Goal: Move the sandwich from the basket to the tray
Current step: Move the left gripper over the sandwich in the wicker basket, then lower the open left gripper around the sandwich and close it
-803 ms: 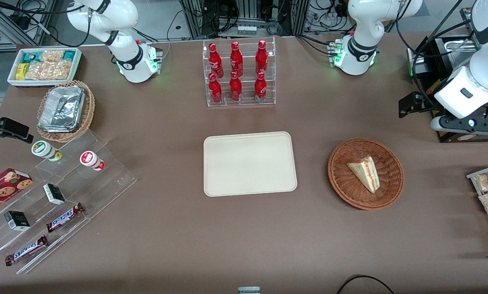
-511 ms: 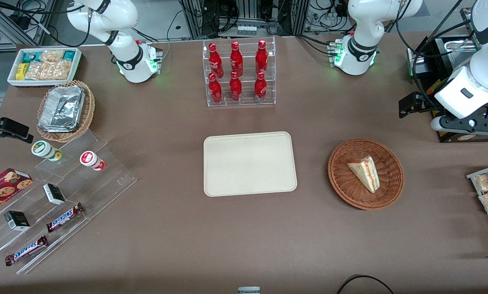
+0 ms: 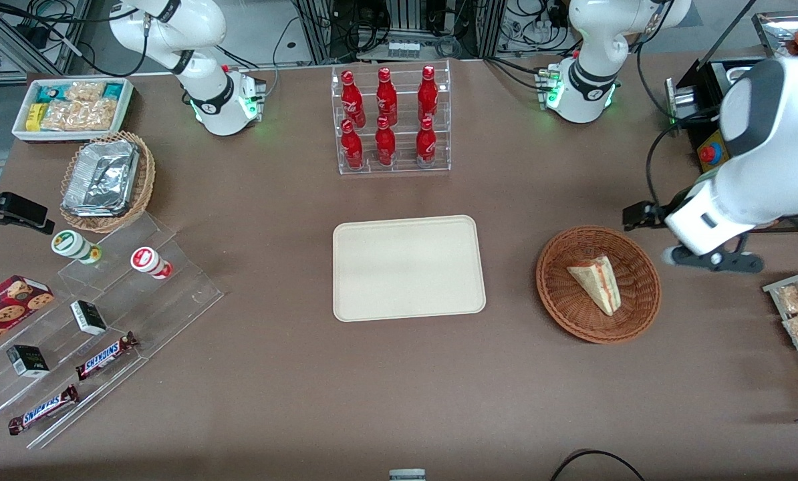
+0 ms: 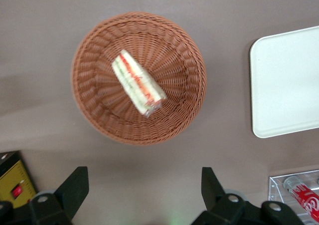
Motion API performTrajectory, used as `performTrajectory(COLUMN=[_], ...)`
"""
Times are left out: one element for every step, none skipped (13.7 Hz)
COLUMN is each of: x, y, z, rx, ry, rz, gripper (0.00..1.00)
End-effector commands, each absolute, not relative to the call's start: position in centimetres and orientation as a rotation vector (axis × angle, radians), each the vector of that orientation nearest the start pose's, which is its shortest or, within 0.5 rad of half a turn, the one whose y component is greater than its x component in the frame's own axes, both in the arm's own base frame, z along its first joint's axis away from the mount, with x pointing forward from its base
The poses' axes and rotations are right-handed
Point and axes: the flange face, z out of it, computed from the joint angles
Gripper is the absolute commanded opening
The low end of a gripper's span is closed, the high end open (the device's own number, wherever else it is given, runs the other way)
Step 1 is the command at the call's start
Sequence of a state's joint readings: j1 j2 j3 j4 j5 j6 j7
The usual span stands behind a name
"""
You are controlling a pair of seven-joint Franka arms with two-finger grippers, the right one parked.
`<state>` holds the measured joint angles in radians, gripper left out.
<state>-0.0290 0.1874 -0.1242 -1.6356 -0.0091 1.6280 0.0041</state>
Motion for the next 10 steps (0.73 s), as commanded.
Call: performTrajectory(x=[59.5,59.4,59.3,59.3,59.2,59.1,58.9,58.7,58.5,58.3], y=[-11.1,-11.2,-11.2,-11.1,-11.0,-10.6,-10.1,-10.0,-9.9,-10.0], z=[45.4,44.3,43.4,42.4,41.2,40.0,39.1,38.2,37.2,36.3], rx=[-3.073,-3.073,-3.075,-3.076,-3.078,-3.083,-3.087,-3.092,-3.099,-3.104], ry=[0.328,0.327,0.329,0.330,0.329,0.321,0.309,0.278,0.193,0.089], rz=[0.300,0.280,0.269,0.257,0.238,0.210,0.187,0.167,0.150,0.131], gripper=[1.00,1.00,1.00,1.00,1.00,1.00,1.00,1.00,1.00,1.00])
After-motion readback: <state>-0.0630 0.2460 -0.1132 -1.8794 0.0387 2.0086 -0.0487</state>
